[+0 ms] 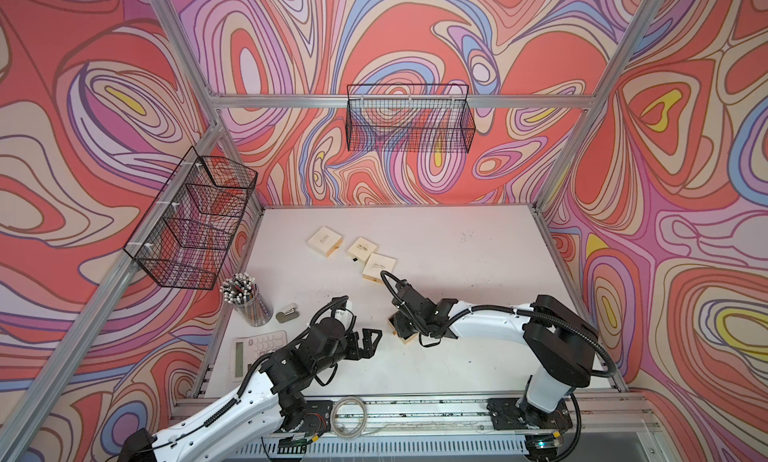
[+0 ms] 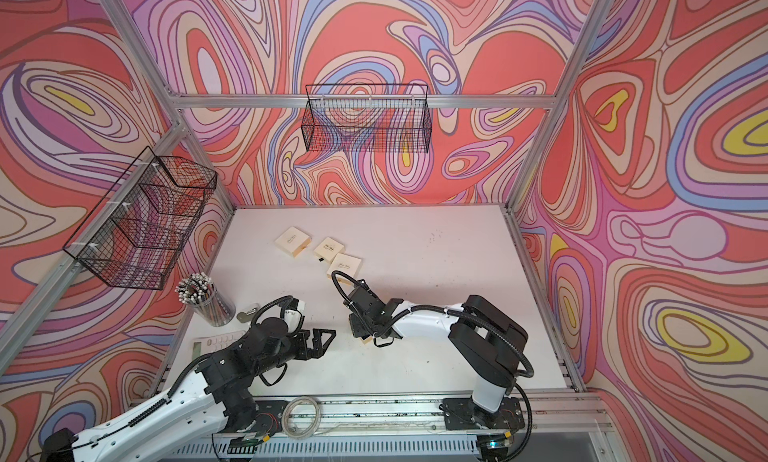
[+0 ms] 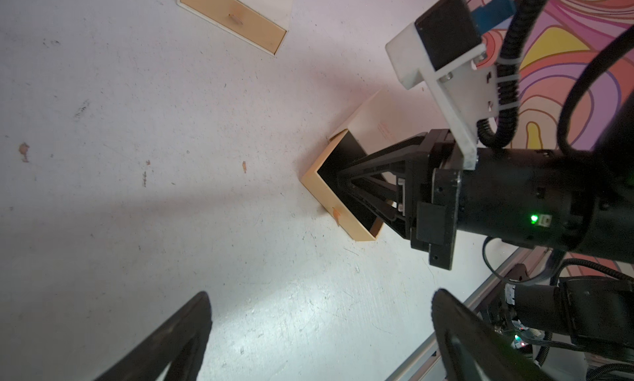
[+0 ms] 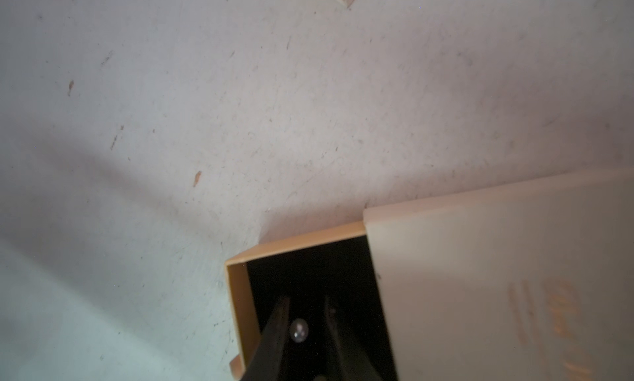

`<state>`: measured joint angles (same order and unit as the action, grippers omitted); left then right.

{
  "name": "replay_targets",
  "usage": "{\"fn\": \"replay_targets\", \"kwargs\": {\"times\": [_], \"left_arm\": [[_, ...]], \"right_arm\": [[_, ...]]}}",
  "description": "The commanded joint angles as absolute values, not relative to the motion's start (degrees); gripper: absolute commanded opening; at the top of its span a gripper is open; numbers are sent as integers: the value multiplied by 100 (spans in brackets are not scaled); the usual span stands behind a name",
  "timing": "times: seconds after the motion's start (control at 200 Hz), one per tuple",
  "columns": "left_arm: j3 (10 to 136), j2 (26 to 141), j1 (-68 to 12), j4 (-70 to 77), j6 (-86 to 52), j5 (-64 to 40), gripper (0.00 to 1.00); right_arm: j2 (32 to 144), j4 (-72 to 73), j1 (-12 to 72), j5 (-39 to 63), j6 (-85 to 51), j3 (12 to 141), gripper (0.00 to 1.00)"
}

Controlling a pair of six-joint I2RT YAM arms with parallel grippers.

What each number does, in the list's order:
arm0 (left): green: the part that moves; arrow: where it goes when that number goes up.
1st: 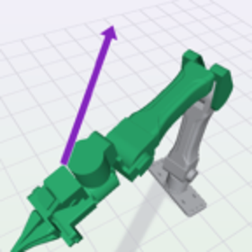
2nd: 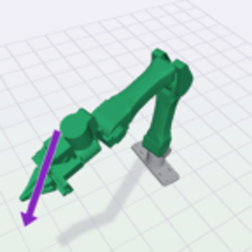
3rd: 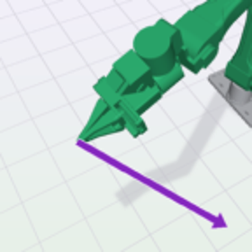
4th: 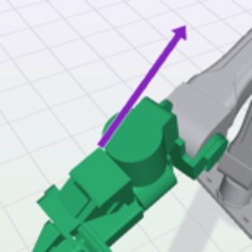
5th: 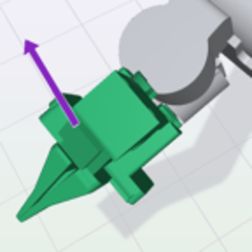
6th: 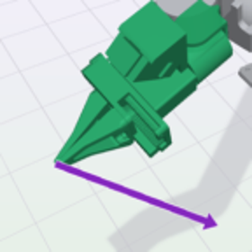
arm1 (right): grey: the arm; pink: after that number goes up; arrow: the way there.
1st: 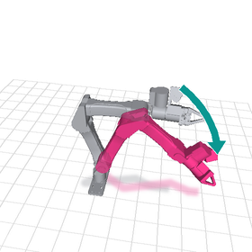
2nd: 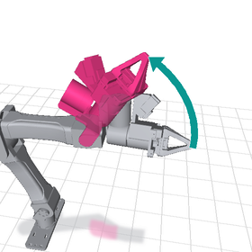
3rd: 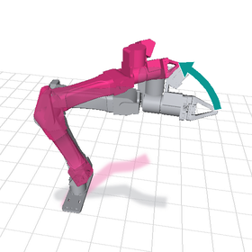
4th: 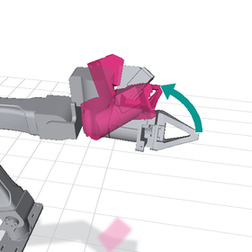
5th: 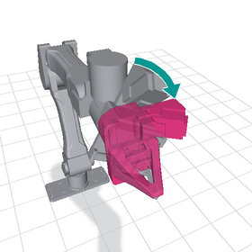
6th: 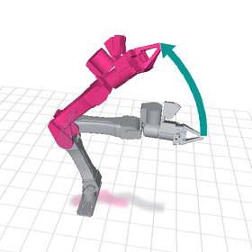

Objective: Take out the earrings from the drawer-style jewelry box
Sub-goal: Pick up the earring from the drawer.

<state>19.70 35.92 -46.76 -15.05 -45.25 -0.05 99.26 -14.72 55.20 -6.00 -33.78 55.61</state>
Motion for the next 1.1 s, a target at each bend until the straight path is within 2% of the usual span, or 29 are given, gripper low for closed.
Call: {"fn": "replay_targets", "kwargs": {"times": [0.0,0.541,1.097], "left_arm": [[1909,3542,-4624,-1556,-4605,89,100],[1872,3560,-4623,-1554,-4658,114,100],[1881,3658,-4623,-1327,-4685,93,100]], "right_arm": [[10018,-1454,5551,-710,-3445,5635,20],[10030,-1371,5602,-718,-3497,5609,10],[9713,-1353,5607,-884,-3598,5481,5]]}}
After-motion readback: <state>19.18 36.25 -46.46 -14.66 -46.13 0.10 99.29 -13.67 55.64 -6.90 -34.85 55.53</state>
